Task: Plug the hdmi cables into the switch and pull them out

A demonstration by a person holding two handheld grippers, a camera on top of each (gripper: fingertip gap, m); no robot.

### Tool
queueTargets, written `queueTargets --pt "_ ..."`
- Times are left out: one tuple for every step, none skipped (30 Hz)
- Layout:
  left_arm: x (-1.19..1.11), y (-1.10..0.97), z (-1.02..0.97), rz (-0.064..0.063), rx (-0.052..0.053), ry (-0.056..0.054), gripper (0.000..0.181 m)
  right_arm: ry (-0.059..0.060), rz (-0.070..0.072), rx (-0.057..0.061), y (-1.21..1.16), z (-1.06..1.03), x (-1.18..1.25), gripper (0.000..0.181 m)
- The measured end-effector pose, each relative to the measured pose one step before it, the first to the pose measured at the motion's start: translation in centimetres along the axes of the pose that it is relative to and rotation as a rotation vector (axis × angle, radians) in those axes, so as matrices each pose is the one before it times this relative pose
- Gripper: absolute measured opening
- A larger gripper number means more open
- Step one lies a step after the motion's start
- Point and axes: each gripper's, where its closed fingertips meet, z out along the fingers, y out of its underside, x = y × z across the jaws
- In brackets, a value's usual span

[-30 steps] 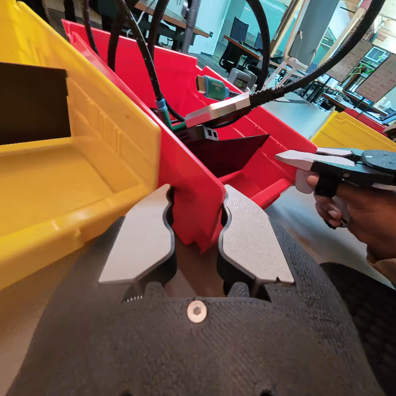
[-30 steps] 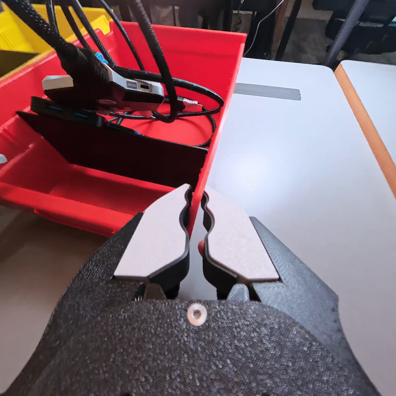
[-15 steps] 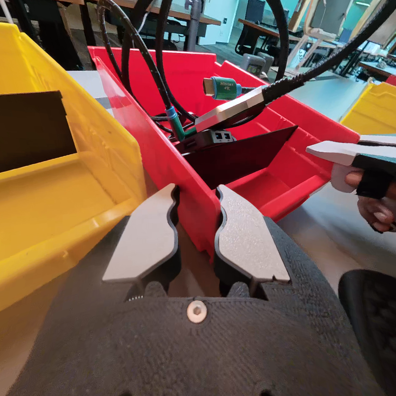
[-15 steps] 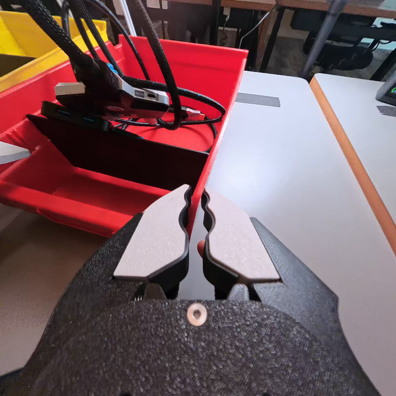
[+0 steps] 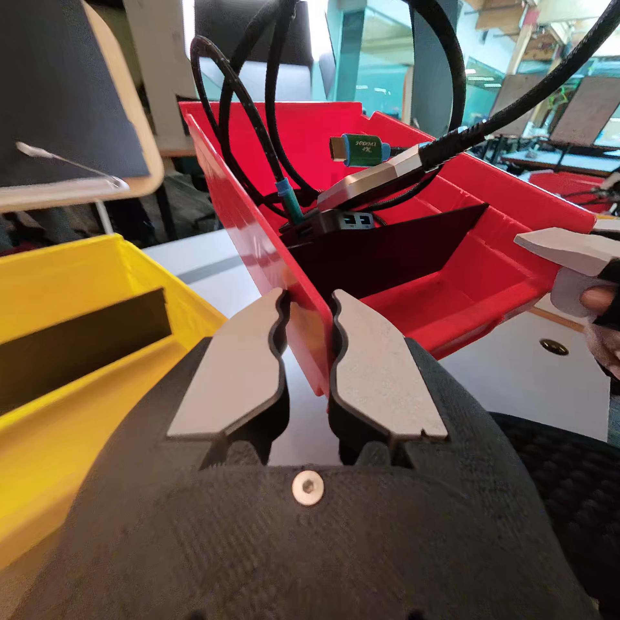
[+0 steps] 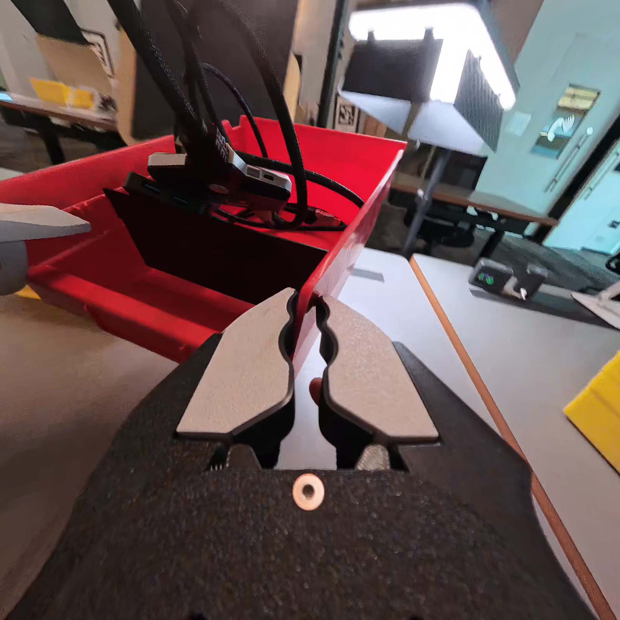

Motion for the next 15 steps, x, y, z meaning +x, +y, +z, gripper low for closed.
queueTargets --pt "-0.773 -1.152 -1.157 0.0095 0.0220 -0.0218 0.022 -0.0219 -0.0050 0.0310 -1.365 0.120 -0.973 0.009" --pt "-0.979 -1.021 -1.236 0.0120 0.0186 -0.0283 0.022 -0.0247 -0.0029 0.0300 -1.312 0.277 -1.141 0.010" --pt "-1.170 -0.902 -1.312 0.0085 0.0180 -0.0305 0.022 -0.0309 0.0015 0.0291 -1.214 0.443 -1.328 0.010" --pt "-1.333 -0.759 -1.367 0.0031 0.0148 -0.0327 0.021 -0.0329 -0.0003 0.0232 -1.038 0.628 -1.479 0.011" --pt "-1.516 -0.612 -1.400 0.0014 0.0089 -0.0380 0.021 -0.0355 0.0022 0.0196 -0.917 0.791 -1.631 0.011" --pt "-1.636 -0.469 -1.440 0.0001 0.0055 -0.0414 0.020 -0.0375 0.0006 0.0138 -0.794 0.892 -1.753 0.011" --pt "-1.750 -0.345 -1.453 -0.0002 0.0037 -0.0430 0.020 -0.0372 -0.0012 0.0111 -0.710 0.967 -1.840 0.011" --pt "-1.841 -0.247 -1.463 -0.0033 0.0049 -0.0430 0.019 -0.0405 0.0022 0.0118 -0.660 1.038 -1.931 0.012" --pt "-1.911 -0.156 -1.449 -0.0073 0.0054 -0.0419 0.019 -0.0412 0.0018 0.0106 -0.540 1.130 -1.972 0.012" --pt "-1.964 -0.040 -1.413 -0.0056 0.0042 -0.0421 0.018 -0.0397 -0.0014 0.0069 -0.386 1.241 -1.969 0.012" --pt "-1.991 0.068 -1.326 -0.0045 0.0020 -0.0427 0.018 -0.0400 -0.0013 0.0055 -0.258 1.287 -1.969 0.012" --pt "-1.997 0.193 -1.220 -0.0071 0.0003 -0.0415 0.018 -0.0380 -0.0015 0.0023 -0.107 1.344 -1.929 0.012" --pt "-1.967 0.316 -1.088 -0.0077 -0.0027 -0.0404 0.017 -0.0354 -0.0027 -0.0024 0.032 1.339 -1.856 0.012" --pt "-1.931 0.454 -0.941 -0.0103 -0.0053 -0.0375 0.017 -0.0349 0.0011 -0.0027 0.066 1.315 -1.777 0.012" --pt "-1.850 0.567 -0.794 -0.0149 -0.0062 -0.0329 0.017 -0.0312 -0.0005 -0.0037 0.129 1.304 -1.659 0.012"
